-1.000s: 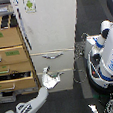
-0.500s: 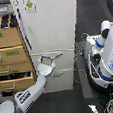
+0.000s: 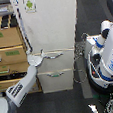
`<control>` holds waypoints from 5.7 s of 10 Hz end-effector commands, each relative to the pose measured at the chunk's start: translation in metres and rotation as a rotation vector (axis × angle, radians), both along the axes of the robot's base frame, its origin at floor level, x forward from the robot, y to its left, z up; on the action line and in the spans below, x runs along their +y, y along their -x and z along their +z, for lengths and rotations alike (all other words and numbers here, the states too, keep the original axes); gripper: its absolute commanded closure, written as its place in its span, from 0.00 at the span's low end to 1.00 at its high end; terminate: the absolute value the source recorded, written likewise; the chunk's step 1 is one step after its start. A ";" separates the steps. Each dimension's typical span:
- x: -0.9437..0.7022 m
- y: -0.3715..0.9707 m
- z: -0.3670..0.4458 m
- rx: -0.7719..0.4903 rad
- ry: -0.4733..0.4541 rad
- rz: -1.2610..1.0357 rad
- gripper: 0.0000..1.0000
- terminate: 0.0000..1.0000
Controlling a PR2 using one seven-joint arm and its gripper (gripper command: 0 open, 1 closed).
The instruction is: Opening the fridge
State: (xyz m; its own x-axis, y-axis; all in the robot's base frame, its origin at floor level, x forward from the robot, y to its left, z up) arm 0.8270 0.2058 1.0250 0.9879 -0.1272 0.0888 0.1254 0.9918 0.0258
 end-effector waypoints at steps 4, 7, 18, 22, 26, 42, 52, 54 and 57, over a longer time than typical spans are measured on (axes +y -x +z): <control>0.086 -0.070 0.044 0.037 0.151 0.061 0.00 0.00; 0.081 -0.085 0.043 0.055 0.168 0.051 0.00 0.00; 0.088 -0.108 0.014 0.079 0.184 0.027 1.00 0.00; 0.100 -0.104 0.006 0.087 0.187 0.037 1.00 0.00; 0.100 -0.099 -0.005 0.102 0.183 0.037 1.00 0.00; 0.036 0.852 0.508 -0.860 0.271 -1.343 0.00 0.00; 0.044 0.170 0.021 -0.054 0.111 -0.617 0.00 0.00; -0.036 0.097 -0.032 0.026 0.083 -0.585 0.00 0.00; -0.314 0.027 0.011 0.062 -0.006 -0.684 0.00 0.00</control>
State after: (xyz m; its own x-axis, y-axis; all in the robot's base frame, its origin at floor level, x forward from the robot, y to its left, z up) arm 0.6367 0.2487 1.0642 0.6988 -0.6907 0.1863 0.7056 0.7083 -0.0210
